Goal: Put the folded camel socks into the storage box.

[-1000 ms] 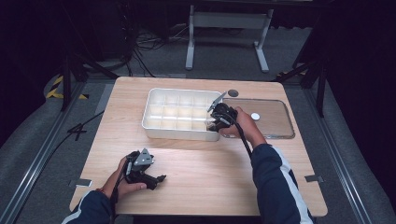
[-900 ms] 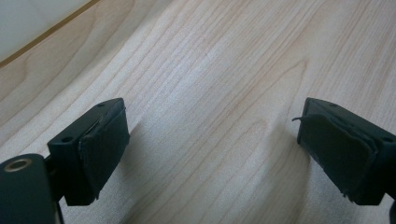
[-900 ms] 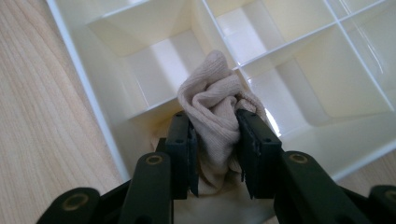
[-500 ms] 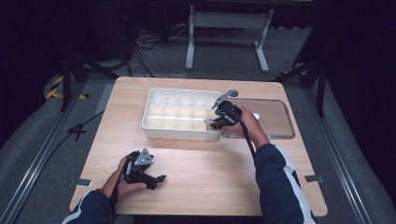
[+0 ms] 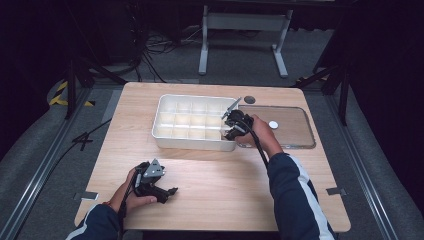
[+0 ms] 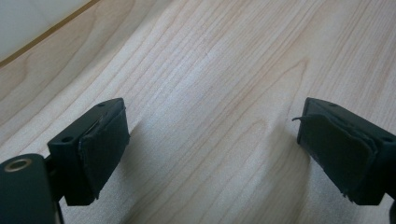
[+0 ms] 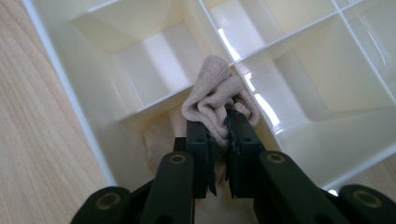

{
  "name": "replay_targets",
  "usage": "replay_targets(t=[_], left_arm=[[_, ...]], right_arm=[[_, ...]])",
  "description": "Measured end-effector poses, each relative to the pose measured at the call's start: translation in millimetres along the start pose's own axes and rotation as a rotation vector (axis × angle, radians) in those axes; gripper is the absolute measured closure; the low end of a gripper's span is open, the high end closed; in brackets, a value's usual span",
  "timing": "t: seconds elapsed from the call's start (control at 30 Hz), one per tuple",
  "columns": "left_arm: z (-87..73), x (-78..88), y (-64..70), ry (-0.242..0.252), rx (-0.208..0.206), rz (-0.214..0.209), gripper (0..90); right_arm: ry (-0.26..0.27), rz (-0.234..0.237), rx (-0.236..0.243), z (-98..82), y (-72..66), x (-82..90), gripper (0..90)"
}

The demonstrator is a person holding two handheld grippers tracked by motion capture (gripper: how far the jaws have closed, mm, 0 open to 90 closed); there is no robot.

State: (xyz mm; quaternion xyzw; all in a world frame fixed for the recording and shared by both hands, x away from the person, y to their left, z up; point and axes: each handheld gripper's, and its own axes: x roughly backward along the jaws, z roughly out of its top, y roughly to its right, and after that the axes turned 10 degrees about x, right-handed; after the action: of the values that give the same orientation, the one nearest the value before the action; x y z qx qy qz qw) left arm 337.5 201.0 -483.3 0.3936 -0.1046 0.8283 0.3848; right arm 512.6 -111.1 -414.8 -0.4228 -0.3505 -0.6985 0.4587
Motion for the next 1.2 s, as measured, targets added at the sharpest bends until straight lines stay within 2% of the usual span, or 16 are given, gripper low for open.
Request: replay_targets(t=[0.27, 0.57, 0.63, 0.83, 0.9, 1.2], left_arm=[[0.0, -0.1, 0.0, 0.0, 0.0, 0.0, 9.2], [0.0, 0.0, 0.0, 0.0, 0.001, 0.0, 9.2], [0.0, 0.0, 0.1, -0.001, 0.001, 0.001, 9.1], [0.0, 0.0, 0.0, -0.001, 0.001, 0.0, 9.2], [-0.1, -0.3, 0.2, 0.002, 0.004, -0.002, 9.2], [0.0, -0.3, 0.2, 0.003, 0.004, -0.001, 9.1]], right_arm=[[-0.011, 0.009, -0.016, 1.9, 2.3, -2.6, 80.4], [0.035, 0.01, -0.02, -1.9, 1.7, 1.7, 77.6], [0.034, -0.003, -0.016, -2.1, 1.3, 4.7, 77.0], [0.088, -0.017, -0.03, -6.0, 1.4, 18.6, 75.9], [0.087, -0.032, -0.031, -6.6, 0.7, 20.9, 73.7], [0.171, -0.062, -0.049, -12.3, -1.7, 43.4, 66.5]])
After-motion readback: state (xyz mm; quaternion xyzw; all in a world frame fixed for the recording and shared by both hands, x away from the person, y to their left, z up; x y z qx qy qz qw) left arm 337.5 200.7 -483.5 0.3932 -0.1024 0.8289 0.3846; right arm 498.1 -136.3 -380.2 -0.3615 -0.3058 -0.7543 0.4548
